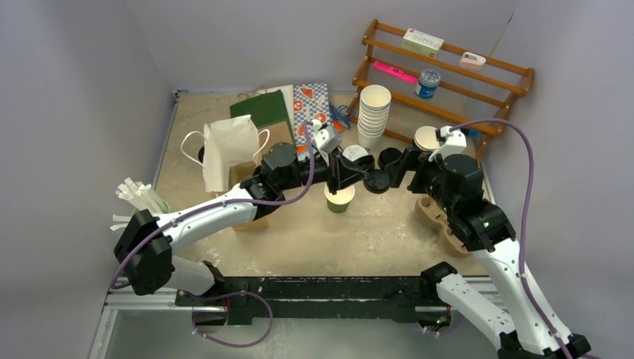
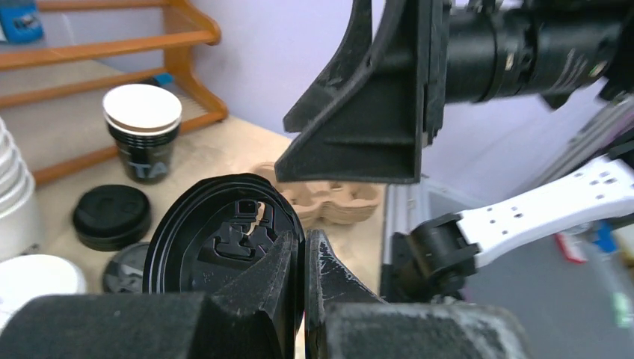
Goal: Pack the takeout coffee
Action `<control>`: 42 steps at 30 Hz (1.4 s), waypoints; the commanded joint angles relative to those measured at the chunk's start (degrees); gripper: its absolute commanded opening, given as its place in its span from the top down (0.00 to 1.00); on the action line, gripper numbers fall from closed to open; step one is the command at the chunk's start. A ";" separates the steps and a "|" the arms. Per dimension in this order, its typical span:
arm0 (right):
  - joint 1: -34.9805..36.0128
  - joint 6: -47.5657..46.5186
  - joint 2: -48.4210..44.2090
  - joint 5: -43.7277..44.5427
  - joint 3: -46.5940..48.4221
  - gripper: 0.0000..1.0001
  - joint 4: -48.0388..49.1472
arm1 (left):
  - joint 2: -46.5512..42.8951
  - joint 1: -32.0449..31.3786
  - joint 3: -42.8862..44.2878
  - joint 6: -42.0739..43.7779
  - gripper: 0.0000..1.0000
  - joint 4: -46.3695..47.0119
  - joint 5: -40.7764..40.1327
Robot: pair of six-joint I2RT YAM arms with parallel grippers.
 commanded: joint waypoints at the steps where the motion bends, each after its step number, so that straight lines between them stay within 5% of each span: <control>1: 0.22 -4.25 -2.64 -8.72 -3.06 0.02 8.22 | -0.11 2.90 4.08 -18.82 1.00 -0.01 6.94; 13: 0.25 -8.06 -10.03 -25.85 -14.55 0.02 23.30 | 0.95 9.26 2.20 -42.31 1.00 12.47 11.90; 25: 0.27 14.58 -5.94 -29.67 -17.40 0.02 44.54 | 1.66 9.28 -3.55 -57.22 1.00 30.44 6.06; 32: 0.44 20.44 -1.74 -31.53 -17.44 0.02 51.33 | 1.62 9.28 -4.89 -58.67 1.00 33.21 2.30; 42: 7.69 15.47 0.52 -24.98 -14.98 0.02 49.32 | 3.33 8.94 -5.20 -59.08 1.00 34.86 0.29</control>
